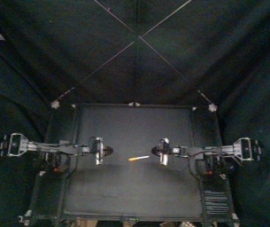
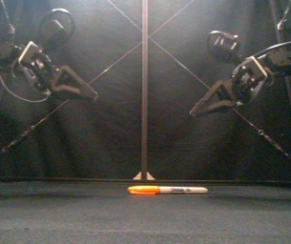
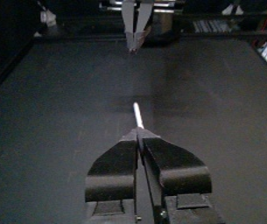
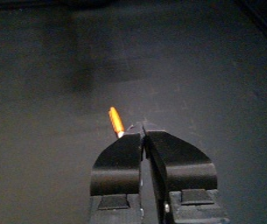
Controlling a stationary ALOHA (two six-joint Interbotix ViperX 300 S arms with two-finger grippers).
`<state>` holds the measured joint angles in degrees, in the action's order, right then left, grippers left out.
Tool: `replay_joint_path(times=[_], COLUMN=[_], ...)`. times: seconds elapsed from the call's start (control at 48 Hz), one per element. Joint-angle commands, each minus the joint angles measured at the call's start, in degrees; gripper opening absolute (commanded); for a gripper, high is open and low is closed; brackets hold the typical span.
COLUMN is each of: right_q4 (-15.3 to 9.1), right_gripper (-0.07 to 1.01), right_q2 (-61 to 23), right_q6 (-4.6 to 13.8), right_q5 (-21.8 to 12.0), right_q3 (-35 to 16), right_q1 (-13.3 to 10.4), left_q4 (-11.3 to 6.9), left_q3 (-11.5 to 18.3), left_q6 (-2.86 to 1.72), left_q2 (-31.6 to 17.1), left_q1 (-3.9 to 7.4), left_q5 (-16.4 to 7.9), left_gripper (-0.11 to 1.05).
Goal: Uncap the pen
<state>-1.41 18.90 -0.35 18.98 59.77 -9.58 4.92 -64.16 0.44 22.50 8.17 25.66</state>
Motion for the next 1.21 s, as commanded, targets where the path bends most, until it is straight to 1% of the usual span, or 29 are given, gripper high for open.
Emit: replay_joint_path(times=[0.021, 0.062, 0.083, 0.104, 0.229, 0.312, 0.375, 0.417, 0.646, 0.812, 0.938, 1.104, 1.188, 1.208], right_q4=[-1.23, -1.58, -1.85, -2.02, -2.64, -2.9, -3.16, -3.25, -3.6, -3.16, -3.16, -3.52, -3.52, -3.6], right_gripper=[0.37, 0.44, 0.51, 0.55, 0.79, 0.9, 0.94, 0.93, 0.9, 0.84, 0.76, 0.61, 0.55, 0.54], right_q2=[-2.64, -4.13, -5.1, -5.89, -10.55, -13.54, -16.26, -17.49, -22.41, -24.35, -25.31, -26.28, -25.05, -24.52], right_q6=[0.0, 0.0, 0.0, 0.0, 0.09, 0.09, 0.0, 0.35, 0.53, 0.88, 0.88, 0.79, 0.26, 0.26], right_q5=[0.62, 0.62, 0.62, 0.62, 0.62, 0.44, 0.26, 0.09, -0.35, -0.35, -0.35, -1.05, -1.41, -1.49], right_q3=[-2.46, -2.99, -3.43, -3.69, -5.19, -6.24, -7.03, -7.47, -8.44, -8.44, -8.26, -8.53, -9.32, -9.67], right_q1=[-0.26, -0.35, -0.35, -0.35, -0.35, -0.35, -0.26, -0.26, 0.18, 0.7, 0.79, 0.79, 0.79, 0.7], left_q4=[0.62, 0.7, 0.7, 0.79, 0.97, 1.05, 1.14, 1.23, 1.23, 1.32, 1.32, 1.23, 1.14, 1.14], left_q3=[2.29, 2.64, 2.9, 3.16, 4.31, 4.83, 5.1, 5.19, 5.19, 5.27, 5.27, 5.45, 5.89, 6.06], left_q6=[0.0, 0.0, 0.0, 0.0, 0.0, 0.0, 0.0, 0.0, -0.09, -0.09, -0.09, -0.09, -0.35, -0.35], left_q2=[-2.9, -3.87, -4.39, -5.1, -7.73, -9.14, -9.84, -10.11, -9.76, -9.67, -9.76, -9.67, -9.67, -9.67], left_q1=[0.97, 1.05, 1.05, 1.05, 1.05, 1.05, 1.05, 1.05, 0.88, 0.88, 0.79, 0.62, 0.62, 0.62], left_q5=[0.53, 0.53, 0.53, 0.53, 0.53, 0.35, 0.18, -0.09, -0.09, -0.09, -0.09, -0.09, -0.18, -0.18], left_gripper=[0.58, 0.62, 0.65, 0.68, 0.8, 0.87, 0.9, 0.91, 0.91, 0.91, 0.91, 0.91, 0.92, 0.92])
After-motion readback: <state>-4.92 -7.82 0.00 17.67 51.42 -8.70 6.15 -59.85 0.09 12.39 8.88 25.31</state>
